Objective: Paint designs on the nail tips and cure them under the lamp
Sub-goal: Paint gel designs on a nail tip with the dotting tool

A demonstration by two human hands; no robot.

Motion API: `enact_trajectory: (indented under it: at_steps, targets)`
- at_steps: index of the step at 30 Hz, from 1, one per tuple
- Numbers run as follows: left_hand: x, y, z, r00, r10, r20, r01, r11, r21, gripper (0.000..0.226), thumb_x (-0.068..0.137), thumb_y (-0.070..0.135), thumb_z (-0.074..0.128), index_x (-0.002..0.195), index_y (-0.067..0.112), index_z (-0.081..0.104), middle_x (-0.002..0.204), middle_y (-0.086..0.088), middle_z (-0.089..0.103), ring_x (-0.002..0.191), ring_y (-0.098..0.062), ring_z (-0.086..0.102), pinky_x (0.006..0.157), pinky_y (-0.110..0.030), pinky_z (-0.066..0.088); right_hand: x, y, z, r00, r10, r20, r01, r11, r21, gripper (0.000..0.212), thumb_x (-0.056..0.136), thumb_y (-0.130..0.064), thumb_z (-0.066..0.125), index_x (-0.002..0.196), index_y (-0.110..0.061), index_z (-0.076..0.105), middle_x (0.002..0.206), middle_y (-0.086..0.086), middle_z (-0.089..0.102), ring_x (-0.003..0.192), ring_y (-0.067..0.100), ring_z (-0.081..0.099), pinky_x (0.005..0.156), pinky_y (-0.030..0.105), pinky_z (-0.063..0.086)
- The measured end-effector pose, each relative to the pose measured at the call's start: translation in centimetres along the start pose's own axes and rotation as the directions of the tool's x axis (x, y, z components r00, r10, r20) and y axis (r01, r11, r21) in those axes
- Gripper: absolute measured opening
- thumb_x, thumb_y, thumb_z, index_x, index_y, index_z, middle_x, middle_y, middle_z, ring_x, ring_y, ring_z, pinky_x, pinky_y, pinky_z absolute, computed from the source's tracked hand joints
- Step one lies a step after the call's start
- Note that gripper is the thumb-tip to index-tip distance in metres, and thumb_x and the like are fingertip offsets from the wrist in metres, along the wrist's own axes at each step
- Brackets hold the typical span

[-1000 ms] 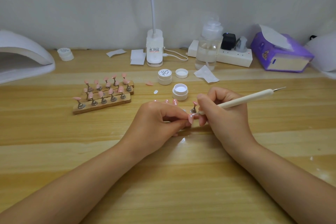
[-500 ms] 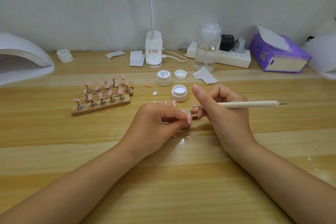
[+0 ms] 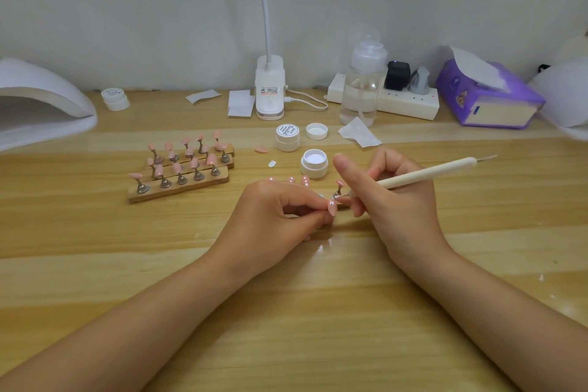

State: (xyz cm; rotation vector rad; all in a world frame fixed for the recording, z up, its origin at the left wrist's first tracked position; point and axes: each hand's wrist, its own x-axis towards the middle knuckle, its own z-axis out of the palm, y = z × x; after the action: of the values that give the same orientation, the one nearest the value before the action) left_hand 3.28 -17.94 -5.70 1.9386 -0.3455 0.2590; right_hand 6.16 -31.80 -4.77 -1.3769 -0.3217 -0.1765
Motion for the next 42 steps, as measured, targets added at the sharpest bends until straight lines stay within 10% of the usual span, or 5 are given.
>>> enact_trajectory:
  at_steps: [15, 42]
  targets:
    - [0.1, -0.06, -0.01, 0.996, 0.085, 0.0, -0.084, 0.994, 0.074, 0.025, 0.072, -0.006, 0.07, 0.078, 0.019, 0.072, 0.064, 0.017, 0.064, 0.056, 0.011, 0.055, 0.059, -0.006, 0.043, 0.0, 0.55, -0.41, 0.999, -0.031, 0.015, 0.033, 0.982, -0.184, 0.045, 0.071, 0.008, 0.061, 0.047, -0.019, 0.033, 0.039, 0.005, 0.038, 0.036, 0.007, 0.037, 0.041, 0.016, 0.034]
    - [0.06, -0.23, -0.1, 0.996, 0.094, 0.012, -0.095, 0.99, 0.101, 0.025, 0.073, -0.004, 0.071, 0.078, 0.021, 0.071, 0.066, 0.014, 0.065, 0.053, 0.011, 0.054, 0.06, -0.005, 0.041, 0.15, 0.78, -0.15, 1.0, -0.001, -0.003, 0.0, 0.958, -0.288, 0.024, 0.061, -0.011, 0.056, 0.048, -0.012, 0.036, 0.046, 0.016, 0.033, 0.045, 0.018, 0.035, 0.045, 0.025, 0.03]
